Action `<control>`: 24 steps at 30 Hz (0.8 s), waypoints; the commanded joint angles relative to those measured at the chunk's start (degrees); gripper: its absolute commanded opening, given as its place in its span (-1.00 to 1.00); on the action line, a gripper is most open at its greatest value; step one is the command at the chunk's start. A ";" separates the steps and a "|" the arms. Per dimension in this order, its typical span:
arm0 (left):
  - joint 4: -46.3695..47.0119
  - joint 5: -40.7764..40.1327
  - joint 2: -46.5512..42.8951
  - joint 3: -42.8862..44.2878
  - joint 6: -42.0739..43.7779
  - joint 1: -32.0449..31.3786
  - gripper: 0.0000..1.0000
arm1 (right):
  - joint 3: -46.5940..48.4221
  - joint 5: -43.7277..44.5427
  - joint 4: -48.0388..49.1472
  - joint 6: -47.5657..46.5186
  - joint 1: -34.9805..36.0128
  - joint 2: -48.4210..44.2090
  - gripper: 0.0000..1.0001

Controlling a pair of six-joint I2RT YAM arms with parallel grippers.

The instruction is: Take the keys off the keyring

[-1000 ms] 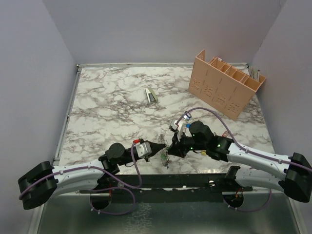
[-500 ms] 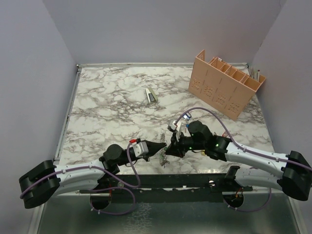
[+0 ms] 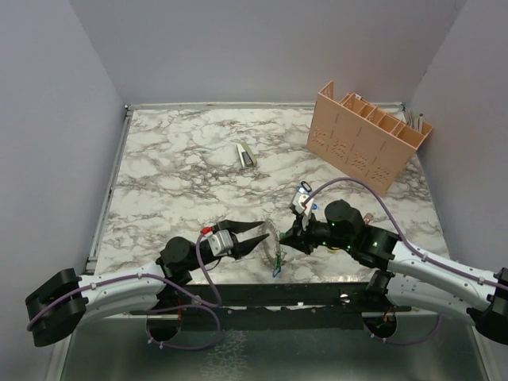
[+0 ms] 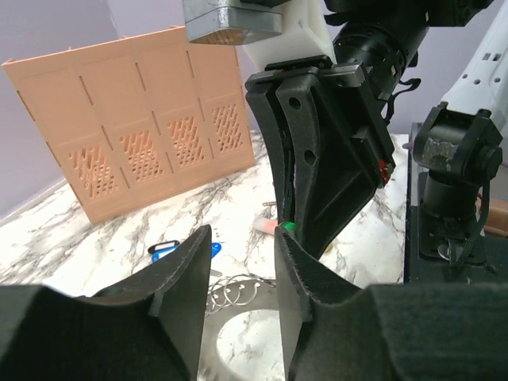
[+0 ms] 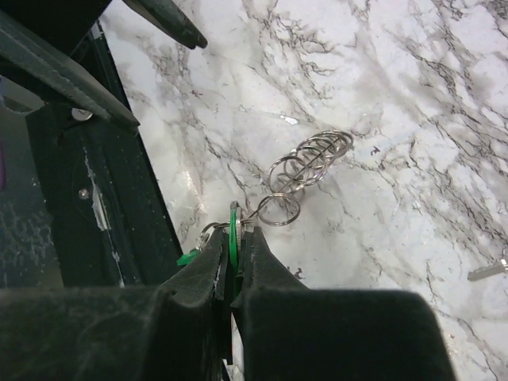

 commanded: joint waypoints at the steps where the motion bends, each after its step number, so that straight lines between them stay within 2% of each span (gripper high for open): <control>1: -3.21 -1.57 -1.02 0.37 0.70 0.22 -0.19 | 0.08 3.18 -1.79 -1.90 -0.10 -2.11 -0.98; 8: -6.08 1.37 1.51 2.55 0.14 0.22 -0.06 | 1.68 2.25 -2.81 -2.57 -0.07 -2.53 -0.99; 16: -8.01 5.58 7.21 5.55 -0.23 0.22 -0.05 | 2.33 -0.20 -3.88 -6.49 -0.11 -0.94 -0.99; 19: -10.87 7.01 7.52 6.65 1.16 0.22 -0.08 | 2.43 -1.25 -4.03 -7.48 -0.07 -0.67 -0.99; 24: -13.27 10.25 9.19 8.37 3.00 0.43 -0.25 | 2.68 -3.62 -4.16 -9.15 -0.04 -0.02 -0.99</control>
